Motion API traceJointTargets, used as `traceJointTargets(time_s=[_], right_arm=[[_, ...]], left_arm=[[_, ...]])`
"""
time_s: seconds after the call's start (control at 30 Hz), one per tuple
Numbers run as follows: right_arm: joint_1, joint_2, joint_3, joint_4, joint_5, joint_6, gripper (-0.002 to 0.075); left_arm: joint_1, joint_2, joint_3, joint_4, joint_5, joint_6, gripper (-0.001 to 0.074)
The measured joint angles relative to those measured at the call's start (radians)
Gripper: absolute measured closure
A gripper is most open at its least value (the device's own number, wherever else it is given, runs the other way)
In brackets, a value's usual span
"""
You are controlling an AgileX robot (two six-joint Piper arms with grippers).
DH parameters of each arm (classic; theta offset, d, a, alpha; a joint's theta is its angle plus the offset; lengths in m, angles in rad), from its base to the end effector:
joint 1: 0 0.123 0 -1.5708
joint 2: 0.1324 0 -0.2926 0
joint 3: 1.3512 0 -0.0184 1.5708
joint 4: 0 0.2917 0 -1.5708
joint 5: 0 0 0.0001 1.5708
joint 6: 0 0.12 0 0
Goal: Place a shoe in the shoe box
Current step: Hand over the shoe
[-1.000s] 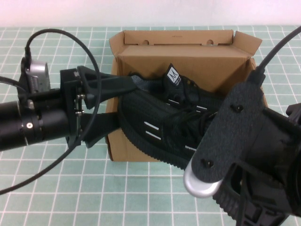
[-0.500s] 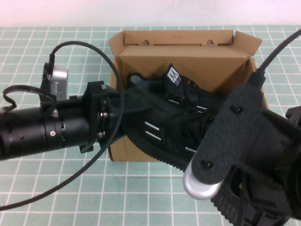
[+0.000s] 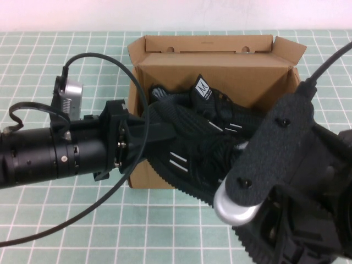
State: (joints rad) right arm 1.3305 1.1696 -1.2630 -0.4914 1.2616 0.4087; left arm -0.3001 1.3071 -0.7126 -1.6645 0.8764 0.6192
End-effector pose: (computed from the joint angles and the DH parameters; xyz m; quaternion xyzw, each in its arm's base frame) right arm 0.1143 0.2396 0.3830 -0.4325 0.8359 0.0231 0.3372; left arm 0.2564 -0.1755 0.2577 -0.0773 0.7862 -0.5922 0.1590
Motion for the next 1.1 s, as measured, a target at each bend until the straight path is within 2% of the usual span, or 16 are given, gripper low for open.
traceJointTargets(time_s=[0.1, 0.13, 0.2, 0.27, 0.43, 0.63, 0.73, 0.87, 1.1], right_arm=[[0.000, -0.002, -0.001, 0.043, -0.002, 0.005, 0.0246], [0.000, -0.002, -0.001, 0.063, -0.002, 0.007, 0.0194], [0.000, -0.007, -0.002, 0.100, -0.002, 0.010, 0.0114], [0.000, -0.020, -0.007, 0.129, -0.002, 0.010, 0.0081], [0.000, -0.102, -0.048, 0.173, -0.002, 0.063, 0.0060], [0.000, -0.247, -0.066, 0.176, 0.000, 0.314, 0.0057], [0.000, -0.298, -0.066, 0.158, 0.002, 0.539, 0.0057], [0.000, -0.324, -0.018, 0.079, -0.034, 0.935, 0.0057], [0.000, -0.322, 0.218, -0.041, -0.348, 1.450, 0.0057]], left_arm=[[0.000, 0.000, 0.000, 0.014, 0.002, 0.004, 0.0594], [0.000, 0.000, 0.000, 0.016, 0.006, 0.004, 0.0594], [0.000, 0.002, 0.000, 0.016, 0.017, 0.004, 0.0594], [0.000, 0.002, 0.000, 0.016, 0.026, 0.004, 0.0594], [0.000, 0.002, 0.000, 0.016, 0.035, 0.004, 0.0594], [0.000, 0.002, 0.000, 0.016, 0.035, 0.059, 0.0594], [0.000, 0.002, 0.000, 0.016, 0.032, 0.086, 0.0594], [0.000, 0.002, 0.000, 0.016, 0.013, 0.097, 0.0594], [0.000, 0.002, 0.000, 0.016, -0.017, 0.100, 0.0594]])
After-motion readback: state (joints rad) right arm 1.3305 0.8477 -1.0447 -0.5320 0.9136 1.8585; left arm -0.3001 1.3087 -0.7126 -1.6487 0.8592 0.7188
